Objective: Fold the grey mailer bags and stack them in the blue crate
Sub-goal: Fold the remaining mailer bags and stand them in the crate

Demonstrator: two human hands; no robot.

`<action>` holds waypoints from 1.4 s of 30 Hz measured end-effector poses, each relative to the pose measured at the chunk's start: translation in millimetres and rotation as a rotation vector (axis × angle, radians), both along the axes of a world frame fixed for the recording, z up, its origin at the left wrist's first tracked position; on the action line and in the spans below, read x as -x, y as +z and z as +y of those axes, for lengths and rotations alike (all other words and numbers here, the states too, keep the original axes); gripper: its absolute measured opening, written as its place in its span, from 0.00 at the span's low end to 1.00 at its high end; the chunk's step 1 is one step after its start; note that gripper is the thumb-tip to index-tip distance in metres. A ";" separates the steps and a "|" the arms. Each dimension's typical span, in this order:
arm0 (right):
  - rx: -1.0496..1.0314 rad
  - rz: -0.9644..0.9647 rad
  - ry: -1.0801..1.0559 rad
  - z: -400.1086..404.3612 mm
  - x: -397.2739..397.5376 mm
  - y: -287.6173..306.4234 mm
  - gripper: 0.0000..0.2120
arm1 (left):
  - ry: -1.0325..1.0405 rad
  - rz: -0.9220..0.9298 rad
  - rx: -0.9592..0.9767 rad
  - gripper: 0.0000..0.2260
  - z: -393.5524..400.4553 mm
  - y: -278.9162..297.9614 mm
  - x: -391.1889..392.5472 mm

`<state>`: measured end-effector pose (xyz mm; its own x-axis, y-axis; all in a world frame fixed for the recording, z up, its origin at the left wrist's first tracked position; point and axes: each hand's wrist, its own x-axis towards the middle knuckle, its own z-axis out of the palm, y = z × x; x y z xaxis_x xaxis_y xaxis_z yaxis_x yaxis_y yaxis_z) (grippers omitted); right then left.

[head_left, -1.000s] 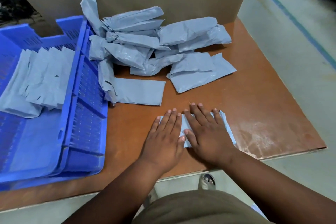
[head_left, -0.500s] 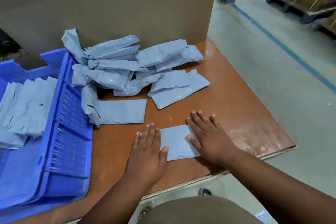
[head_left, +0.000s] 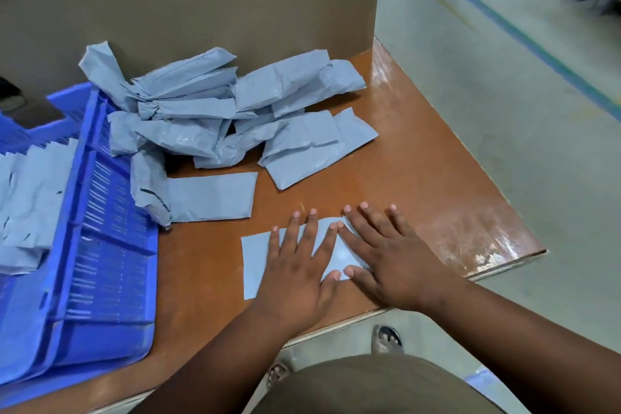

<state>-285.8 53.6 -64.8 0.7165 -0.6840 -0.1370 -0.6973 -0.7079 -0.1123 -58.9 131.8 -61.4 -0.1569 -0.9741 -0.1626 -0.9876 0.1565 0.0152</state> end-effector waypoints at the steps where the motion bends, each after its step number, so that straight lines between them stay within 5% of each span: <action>1: 0.002 0.010 0.004 -0.2 -0.8 -0.5 0.36 | -0.006 0.006 -0.006 0.32 -0.6 -1.6 -0.5; 13: -0.007 -0.026 -0.030 4.4 -13.7 16.1 0.37 | -0.070 0.082 -0.070 0.33 5.6 16.5 -24.1; 22: 0.026 -0.053 0.148 26.6 -85.9 8.3 0.33 | 0.050 0.058 -0.030 0.33 54.4 0.2 -85.7; 36: -0.028 -0.045 0.164 21.0 -88.1 4.0 0.32 | 0.110 0.077 0.002 0.32 61.5 -9.8 -85.4; 42: -0.020 -0.152 -0.005 14.0 -88.0 12.2 0.29 | 0.090 0.246 0.121 0.32 40.5 6.0 -60.7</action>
<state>-197.8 67.6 -52.5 0.7263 -0.6862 -0.0409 -0.6751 -0.7008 -0.2305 1.8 172.3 -55.4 -0.0895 -0.9959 -0.0119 -0.9665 0.0840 0.2427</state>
